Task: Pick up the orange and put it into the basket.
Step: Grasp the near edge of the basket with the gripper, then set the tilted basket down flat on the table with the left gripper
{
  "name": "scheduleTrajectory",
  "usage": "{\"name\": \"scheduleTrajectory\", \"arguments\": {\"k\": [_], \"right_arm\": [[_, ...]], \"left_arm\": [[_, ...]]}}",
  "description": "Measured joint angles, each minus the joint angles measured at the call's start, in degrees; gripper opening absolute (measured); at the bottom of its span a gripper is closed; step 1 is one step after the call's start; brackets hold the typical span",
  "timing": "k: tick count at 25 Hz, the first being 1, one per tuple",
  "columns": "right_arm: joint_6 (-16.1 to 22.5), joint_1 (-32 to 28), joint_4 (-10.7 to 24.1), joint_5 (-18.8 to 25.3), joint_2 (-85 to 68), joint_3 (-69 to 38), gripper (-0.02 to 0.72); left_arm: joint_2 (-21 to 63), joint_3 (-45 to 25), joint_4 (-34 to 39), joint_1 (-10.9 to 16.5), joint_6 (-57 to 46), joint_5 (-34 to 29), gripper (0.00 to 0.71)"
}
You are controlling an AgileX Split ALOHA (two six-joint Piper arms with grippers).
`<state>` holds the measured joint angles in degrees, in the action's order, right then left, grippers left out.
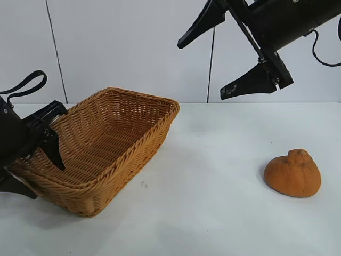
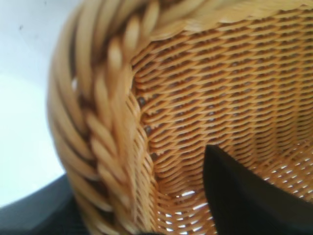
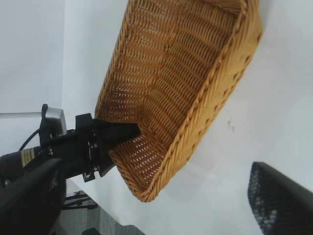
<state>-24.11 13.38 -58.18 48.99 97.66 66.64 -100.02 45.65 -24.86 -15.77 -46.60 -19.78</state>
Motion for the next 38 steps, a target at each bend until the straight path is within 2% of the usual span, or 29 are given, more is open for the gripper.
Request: {"name": "scheduleTrajectory", "arguments": {"k": [8, 10, 13, 17, 20, 23, 27, 33, 38], "right_arm": [[0.00, 0.00, 0.00, 0.22, 0.00, 0.00, 0.694], [0.00, 0.00, 0.00, 0.31, 0.00, 0.00, 0.694], [0.00, 0.00, 0.00, 0.53, 0.00, 0.00, 0.694], [0.00, 0.00, 0.00, 1.58, 0.00, 0.00, 0.694], [0.00, 0.00, 0.00, 1.58, 0.00, 0.00, 0.694], [0.00, 0.00, 0.00, 1.58, 0.00, 0.00, 0.694], [0.00, 0.00, 0.00, 1.58, 0.00, 0.00, 0.694], [0.00, 0.00, 0.00, 1.98, 0.00, 0.00, 0.694], [0.00, 0.00, 0.00, 2.04, 0.00, 0.00, 0.694]], "left_arm": [[-1.80, -0.14, 0.11, 0.00, 0.00, 0.43, 0.252], [-1.80, -0.14, 0.11, 0.00, 0.00, 0.43, 0.214], [-1.80, -0.14, -0.61, 0.05, -1.08, 1.14, 0.083], [-1.68, 0.78, 0.17, 0.33, -0.17, -1.62, 0.082], [-1.68, 4.58, 0.56, 2.30, 2.06, -6.86, 0.082], [-2.28, 10.29, 1.04, 5.18, 8.73, -12.83, 0.082], [-4.90, 19.51, 1.28, 7.53, 16.94, -18.74, 0.082], [-12.38, 30.70, 1.39, 8.00, 30.64, -31.23, 0.082], [-13.81, 32.83, 2.87, 6.97, 37.11, -33.80, 0.082]]}}
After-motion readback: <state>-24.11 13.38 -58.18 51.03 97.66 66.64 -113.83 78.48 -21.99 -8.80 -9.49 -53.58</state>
